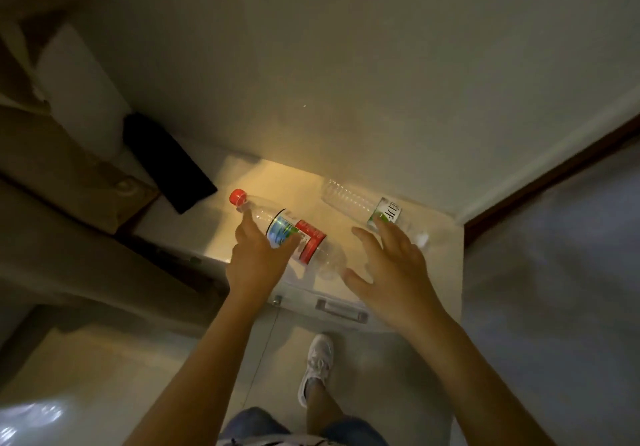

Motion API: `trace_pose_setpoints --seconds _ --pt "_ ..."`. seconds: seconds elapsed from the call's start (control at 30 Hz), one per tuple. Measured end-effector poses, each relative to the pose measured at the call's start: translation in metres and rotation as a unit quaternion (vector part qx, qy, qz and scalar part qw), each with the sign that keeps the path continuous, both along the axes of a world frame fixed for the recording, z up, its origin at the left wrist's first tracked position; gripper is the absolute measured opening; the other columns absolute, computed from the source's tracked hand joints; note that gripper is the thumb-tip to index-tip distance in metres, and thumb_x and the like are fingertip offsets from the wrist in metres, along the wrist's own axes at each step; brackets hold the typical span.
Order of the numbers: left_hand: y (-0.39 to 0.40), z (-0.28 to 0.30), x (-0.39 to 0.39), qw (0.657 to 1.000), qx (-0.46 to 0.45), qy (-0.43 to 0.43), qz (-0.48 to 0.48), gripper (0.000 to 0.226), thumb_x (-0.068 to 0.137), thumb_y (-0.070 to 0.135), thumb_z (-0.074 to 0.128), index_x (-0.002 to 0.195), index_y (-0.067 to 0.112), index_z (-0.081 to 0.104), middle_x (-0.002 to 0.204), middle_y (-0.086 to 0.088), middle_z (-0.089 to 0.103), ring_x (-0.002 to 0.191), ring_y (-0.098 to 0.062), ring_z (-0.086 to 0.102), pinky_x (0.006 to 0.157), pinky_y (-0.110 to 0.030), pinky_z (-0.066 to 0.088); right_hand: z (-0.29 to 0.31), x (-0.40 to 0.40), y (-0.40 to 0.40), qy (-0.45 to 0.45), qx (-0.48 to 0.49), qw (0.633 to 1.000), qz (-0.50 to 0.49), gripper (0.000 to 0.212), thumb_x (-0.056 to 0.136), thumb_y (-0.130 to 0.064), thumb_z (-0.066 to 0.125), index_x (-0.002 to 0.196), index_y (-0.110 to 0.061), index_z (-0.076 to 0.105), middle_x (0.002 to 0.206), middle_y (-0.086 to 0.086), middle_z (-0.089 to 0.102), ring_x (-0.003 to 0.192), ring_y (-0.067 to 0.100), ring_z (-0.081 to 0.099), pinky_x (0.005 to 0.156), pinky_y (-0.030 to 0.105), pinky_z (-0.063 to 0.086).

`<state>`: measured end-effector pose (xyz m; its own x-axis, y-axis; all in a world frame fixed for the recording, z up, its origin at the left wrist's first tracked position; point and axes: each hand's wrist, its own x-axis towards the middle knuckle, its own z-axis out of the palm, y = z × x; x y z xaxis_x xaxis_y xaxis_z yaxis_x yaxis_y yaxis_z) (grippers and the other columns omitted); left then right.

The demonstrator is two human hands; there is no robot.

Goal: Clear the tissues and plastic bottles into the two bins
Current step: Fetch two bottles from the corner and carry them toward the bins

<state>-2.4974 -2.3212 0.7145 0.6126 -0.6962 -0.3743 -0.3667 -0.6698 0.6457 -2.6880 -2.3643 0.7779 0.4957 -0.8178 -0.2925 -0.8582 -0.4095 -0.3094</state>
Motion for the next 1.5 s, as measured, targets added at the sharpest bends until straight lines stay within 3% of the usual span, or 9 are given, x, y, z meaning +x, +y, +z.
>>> trace_pose_setpoints --seconds 0.2,0.4,0.53,0.73,0.83,1.0,1.17,1.3,1.5 --pt "-0.044 -0.024 -0.016 0.998 0.019 -0.023 0.055 0.107 0.072 0.058 0.071 0.149 0.031 0.003 0.144 -0.004 0.037 0.115 -0.028 0.054 0.089 -0.045 0.047 -0.035 0.013 -0.068 0.026 -0.004 1.000 0.000 0.067 0.091 -0.048 0.054 0.147 -0.026 0.025 0.160 0.003 0.009 0.145 0.026 0.011 0.115 0.046 0.023" --pt "-0.062 -0.033 -0.001 0.996 0.064 -0.038 -0.050 0.102 0.074 0.046 0.076 0.148 0.039 0.005 0.149 -0.002 0.036 0.121 -0.029 0.051 0.095 -0.048 0.049 -0.068 0.020 -0.107 0.051 0.025 0.998 -0.014 0.081 0.092 -0.037 0.057 0.152 -0.025 0.004 0.161 0.005 0.005 0.146 0.029 0.010 0.116 0.045 0.016" --pt "-0.051 -0.036 0.003 0.996 0.074 -0.037 -0.012 0.090 0.077 0.054 0.069 0.146 0.033 0.016 0.138 -0.002 0.049 0.108 -0.026 0.059 0.086 -0.046 0.054 -0.078 0.017 -0.113 -0.051 0.064 0.997 0.014 0.058 0.084 -0.019 0.065 0.136 -0.026 0.039 0.145 -0.001 0.040 0.141 0.021 0.026 0.117 0.052 0.015" --pt "-0.038 -0.035 0.011 0.997 0.064 -0.042 -0.008 0.079 0.079 0.061 0.061 0.142 0.026 0.027 0.128 0.000 0.057 0.104 -0.022 0.061 0.087 -0.043 0.053 -0.080 0.008 -0.099 -0.134 0.088 0.985 0.070 0.026 0.084 -0.001 0.061 0.086 -0.026 0.066 0.135 -0.008 0.055 0.141 0.007 0.024 0.119 0.044 0.000" --pt "-0.037 -0.032 0.012 0.997 0.062 -0.039 -0.020 0.078 0.079 0.059 0.062 0.141 0.024 0.028 0.129 -0.001 0.057 0.105 -0.023 0.061 0.089 -0.045 0.053 -0.088 0.002 -0.075 -0.197 -0.062 0.970 -0.130 0.032 0.081 -0.012 0.068 0.109 -0.026 0.062 0.140 -0.002 0.047 0.134 0.016 0.035 0.107 0.047 0.038" --pt "-0.033 -0.029 0.011 0.998 0.047 -0.022 -0.027 0.076 0.080 0.058 0.062 0.140 0.024 0.030 0.125 0.000 0.058 0.102 -0.022 0.061 0.087 -0.040 0.052 -0.094 -0.008 -0.072 -0.109 -0.092 0.942 -0.304 0.098 0.069 -0.025 0.083 0.146 -0.021 0.022 0.157 0.008 0.010 0.142 0.030 0.015 0.107 0.050 0.036" --pt "-0.018 -0.024 0.017 0.999 0.014 -0.001 -0.034 0.069 0.081 0.054 0.065 0.136 0.024 0.035 0.116 0.001 0.061 0.090 -0.015 0.058 0.076 -0.029 0.047 -0.097 -0.039 -0.076 -0.109 -0.018 0.896 -0.430 0.104 0.064 -0.008 0.081 0.148 -0.018 0.020 0.143 0.014 0.039 0.124 0.036 0.045 0.089 0.047 0.050" --pt "0.001 -0.016 0.031 0.998 -0.024 0.047 -0.043 0.069 0.078 0.052 0.068 0.133 0.025 0.036 0.115 0.002 0.061 0.091 -0.013 0.058 0.082 -0.032 0.050 -0.087 -0.041 -0.064 -0.109 0.060 0.906 -0.405 0.101 0.061 -0.007 0.082 0.145 -0.019 0.027 0.128 0.012 0.052 0.099 0.030 0.056 0.076 0.038 0.051" --pt "0.049 0.017 0.072 0.982 -0.109 0.156 -0.013 0.061 0.078 0.036 0.073 0.130 0.028 0.041 0.116 0.005 0.058 0.103 -0.017 0.060 0.090 -0.039 0.052 -0.039 0.044 -0.021 -0.337 0.160 0.858 -0.353 0.098 0.066 -0.007 0.085 0.143 -0.033 0.029 0.122 0.002 0.054 0.094 0.018 0.063 0.070 0.031 0.054"
